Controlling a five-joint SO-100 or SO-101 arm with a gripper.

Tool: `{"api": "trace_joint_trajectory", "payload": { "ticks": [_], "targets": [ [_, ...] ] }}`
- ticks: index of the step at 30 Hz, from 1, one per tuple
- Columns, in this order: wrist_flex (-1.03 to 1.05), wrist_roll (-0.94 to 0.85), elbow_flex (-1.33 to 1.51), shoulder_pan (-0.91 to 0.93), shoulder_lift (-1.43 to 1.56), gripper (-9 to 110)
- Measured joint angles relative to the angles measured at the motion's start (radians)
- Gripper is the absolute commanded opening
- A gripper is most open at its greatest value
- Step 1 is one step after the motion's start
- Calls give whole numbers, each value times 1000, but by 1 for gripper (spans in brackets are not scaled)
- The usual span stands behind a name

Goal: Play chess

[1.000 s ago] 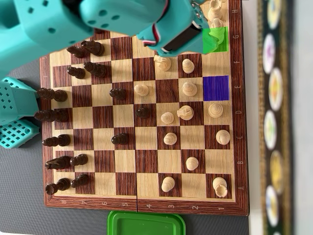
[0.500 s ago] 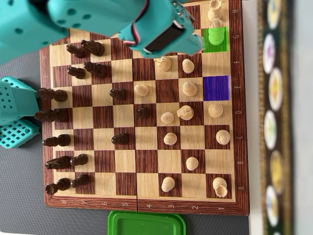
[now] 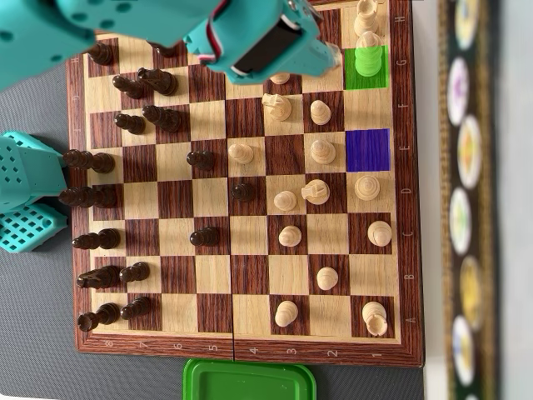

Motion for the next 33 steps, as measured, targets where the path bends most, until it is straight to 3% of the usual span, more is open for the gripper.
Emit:
{"api": "trace_joint_trajectory", "payload": {
  "ticks": [33],
  "targets": [
    [0, 34, -112, -57, -169, 12]
  ]
}}
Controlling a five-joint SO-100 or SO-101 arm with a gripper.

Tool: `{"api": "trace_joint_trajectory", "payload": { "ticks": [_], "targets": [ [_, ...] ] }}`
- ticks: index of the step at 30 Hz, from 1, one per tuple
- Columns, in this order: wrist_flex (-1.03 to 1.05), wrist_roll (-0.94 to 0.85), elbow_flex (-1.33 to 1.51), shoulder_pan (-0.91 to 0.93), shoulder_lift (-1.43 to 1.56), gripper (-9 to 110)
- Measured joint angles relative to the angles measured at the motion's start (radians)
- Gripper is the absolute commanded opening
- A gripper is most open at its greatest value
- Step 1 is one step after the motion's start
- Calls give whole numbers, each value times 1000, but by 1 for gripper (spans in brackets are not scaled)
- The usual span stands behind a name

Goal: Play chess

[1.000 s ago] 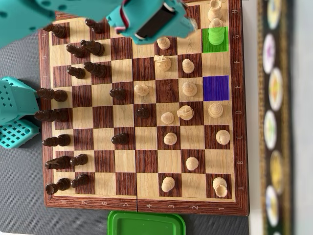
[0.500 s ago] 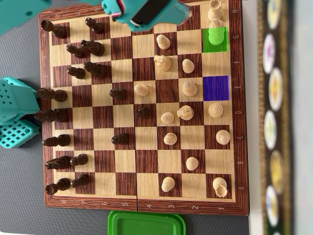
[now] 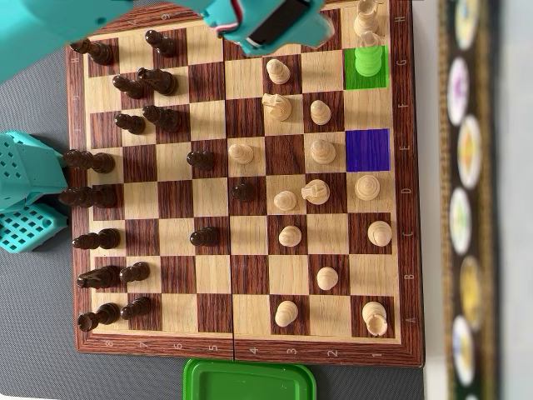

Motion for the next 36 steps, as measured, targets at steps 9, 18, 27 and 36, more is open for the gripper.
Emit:
{"api": "trace_joint_trajectory", "payload": {
  "ticks": [9, 18, 27, 36],
  "targets": [
    [0, 0, -40, 0, -46, 15],
    [0, 0, -40, 8, -48, 15],
    [0, 0, -40, 8, -54, 15],
    [0, 0, -106, 8, -127, 15]
  ]
}}
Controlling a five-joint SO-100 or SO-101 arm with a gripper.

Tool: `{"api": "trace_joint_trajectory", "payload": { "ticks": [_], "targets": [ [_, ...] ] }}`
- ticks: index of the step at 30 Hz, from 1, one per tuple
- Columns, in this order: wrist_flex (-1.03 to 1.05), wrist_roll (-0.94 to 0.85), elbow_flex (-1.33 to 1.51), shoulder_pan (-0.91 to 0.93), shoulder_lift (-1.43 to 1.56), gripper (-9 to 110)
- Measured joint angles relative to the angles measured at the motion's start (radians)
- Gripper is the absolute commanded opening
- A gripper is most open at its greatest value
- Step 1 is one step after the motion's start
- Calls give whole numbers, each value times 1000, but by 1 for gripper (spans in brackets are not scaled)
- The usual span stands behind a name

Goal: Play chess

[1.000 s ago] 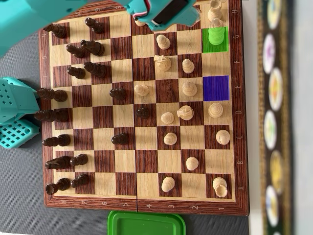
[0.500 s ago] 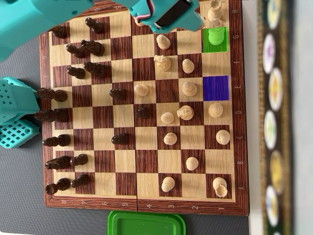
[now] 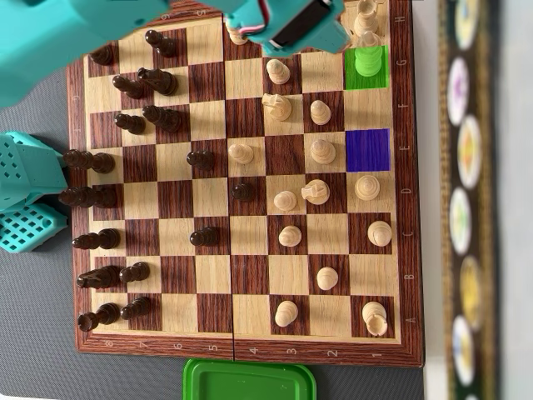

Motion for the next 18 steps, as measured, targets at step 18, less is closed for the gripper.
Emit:
{"api": "trace_joint_trajectory", "payload": {
  "ticks": [18],
  "targets": [
    [0, 0, -86, 11, -57, 15]
  ]
}}
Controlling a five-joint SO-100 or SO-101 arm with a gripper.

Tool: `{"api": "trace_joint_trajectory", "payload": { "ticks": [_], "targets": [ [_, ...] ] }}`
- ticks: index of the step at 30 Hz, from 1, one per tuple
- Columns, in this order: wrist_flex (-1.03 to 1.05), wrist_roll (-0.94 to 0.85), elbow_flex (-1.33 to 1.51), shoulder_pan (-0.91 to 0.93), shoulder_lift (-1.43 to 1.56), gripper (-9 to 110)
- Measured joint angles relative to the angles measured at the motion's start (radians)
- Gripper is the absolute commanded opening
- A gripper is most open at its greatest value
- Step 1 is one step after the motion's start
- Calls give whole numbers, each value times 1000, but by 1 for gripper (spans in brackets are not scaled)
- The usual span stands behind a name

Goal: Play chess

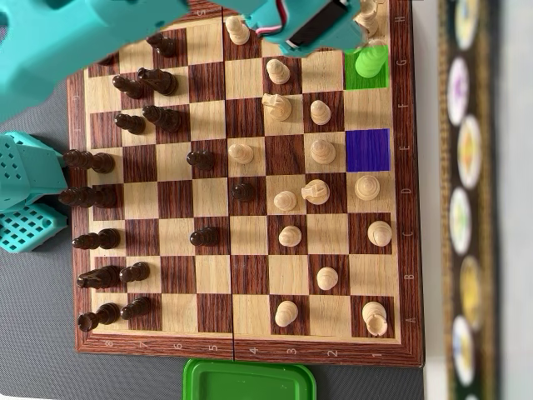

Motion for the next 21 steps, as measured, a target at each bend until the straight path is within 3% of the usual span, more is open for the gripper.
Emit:
{"api": "trace_joint_trajectory", "payload": {
  "ticks": [21],
  "targets": [
    [0, 0, -51, 0, -2, 15]
  ]
}}
